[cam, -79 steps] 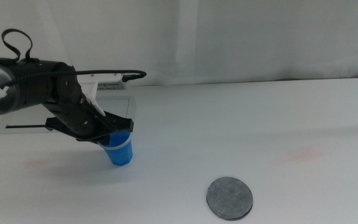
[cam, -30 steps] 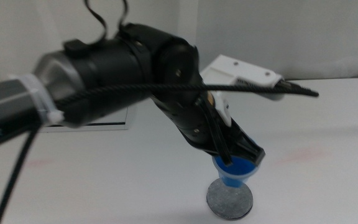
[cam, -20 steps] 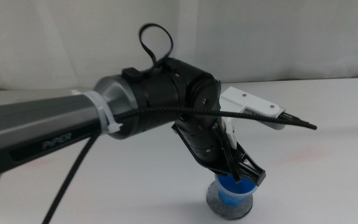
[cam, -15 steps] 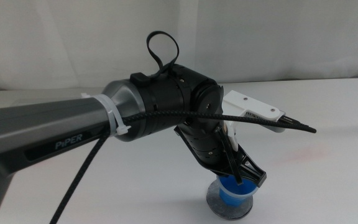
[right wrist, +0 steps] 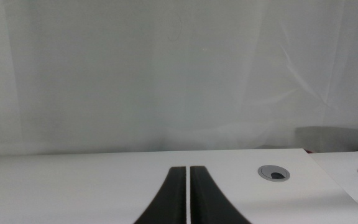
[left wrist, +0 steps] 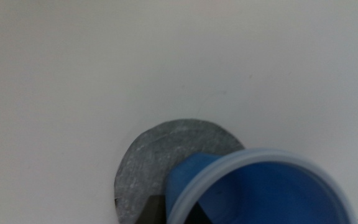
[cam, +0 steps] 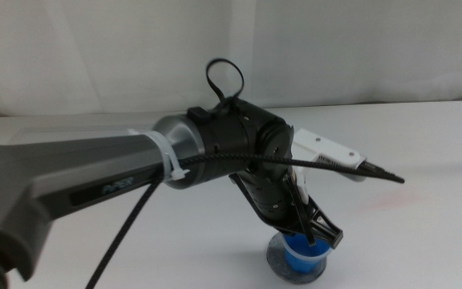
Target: Place an empty cup on a cup mat.
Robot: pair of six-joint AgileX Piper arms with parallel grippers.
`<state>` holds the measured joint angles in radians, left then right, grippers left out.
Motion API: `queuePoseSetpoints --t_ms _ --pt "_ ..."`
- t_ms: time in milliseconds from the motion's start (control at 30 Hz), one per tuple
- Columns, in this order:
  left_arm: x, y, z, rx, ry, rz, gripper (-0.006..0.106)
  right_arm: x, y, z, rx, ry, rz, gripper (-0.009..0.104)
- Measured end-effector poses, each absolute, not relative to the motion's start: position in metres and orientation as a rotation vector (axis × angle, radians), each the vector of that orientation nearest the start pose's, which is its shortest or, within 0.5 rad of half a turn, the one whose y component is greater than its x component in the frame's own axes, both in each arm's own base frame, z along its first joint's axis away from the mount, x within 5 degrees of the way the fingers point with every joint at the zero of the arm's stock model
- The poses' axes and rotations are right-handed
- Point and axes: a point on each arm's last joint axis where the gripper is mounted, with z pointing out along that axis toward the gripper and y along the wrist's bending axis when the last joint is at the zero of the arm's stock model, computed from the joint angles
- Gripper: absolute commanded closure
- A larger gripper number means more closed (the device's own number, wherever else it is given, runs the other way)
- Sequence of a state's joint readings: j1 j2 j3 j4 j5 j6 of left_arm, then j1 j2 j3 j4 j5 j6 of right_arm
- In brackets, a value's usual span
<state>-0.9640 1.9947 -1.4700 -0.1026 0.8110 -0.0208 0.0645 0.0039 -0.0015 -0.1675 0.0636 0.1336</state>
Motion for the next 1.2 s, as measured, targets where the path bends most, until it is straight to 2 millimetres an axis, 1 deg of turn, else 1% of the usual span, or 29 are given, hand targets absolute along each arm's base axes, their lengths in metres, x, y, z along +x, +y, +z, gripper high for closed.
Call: queuePoseSetpoints --t_ms 67,233,400,633,733,800,1100,1200 --pt "0.2325 -0.3466 0.1873 1.239 2.614 -0.320 0.103 0.0567 0.0027 0.2078 -0.067 1.547 0.016 0.098" --pt "0.2322 -0.3463 0.1872 1.239 2.618 -0.318 0.103 0.0567 0.0027 0.2078 -0.065 1.547 0.018 0.098" --pt "0.2321 -0.3462 0.1855 1.240 2.627 -0.313 0.077 0.0567 0.0027 0.2078 -0.065 1.547 0.018 0.098" --pt "0.2323 -0.3464 0.1821 1.243 2.636 -0.306 0.025 0.0567 0.0027 0.2078 -0.065 1.547 0.018 0.098" --pt "0.2332 -0.3460 0.1821 1.237 2.633 -0.294 0.012 0.0567 0.0027 0.2078 -0.065 1.547 0.018 0.098" --pt "0.2339 -0.3454 0.1820 1.243 2.626 -0.278 0.009 0.0567 0.0027 0.2078 -0.065 1.547 0.018 0.098" --pt "0.2359 -0.3444 0.1820 1.250 2.608 -0.248 0.009 0.0567 0.0027 0.2078 -0.067 1.547 0.017 0.098" --pt "0.2386 -0.3424 0.1871 1.241 2.576 -0.211 0.009 0.0567 0.0027 0.2078 -0.067 1.547 0.017 0.098"
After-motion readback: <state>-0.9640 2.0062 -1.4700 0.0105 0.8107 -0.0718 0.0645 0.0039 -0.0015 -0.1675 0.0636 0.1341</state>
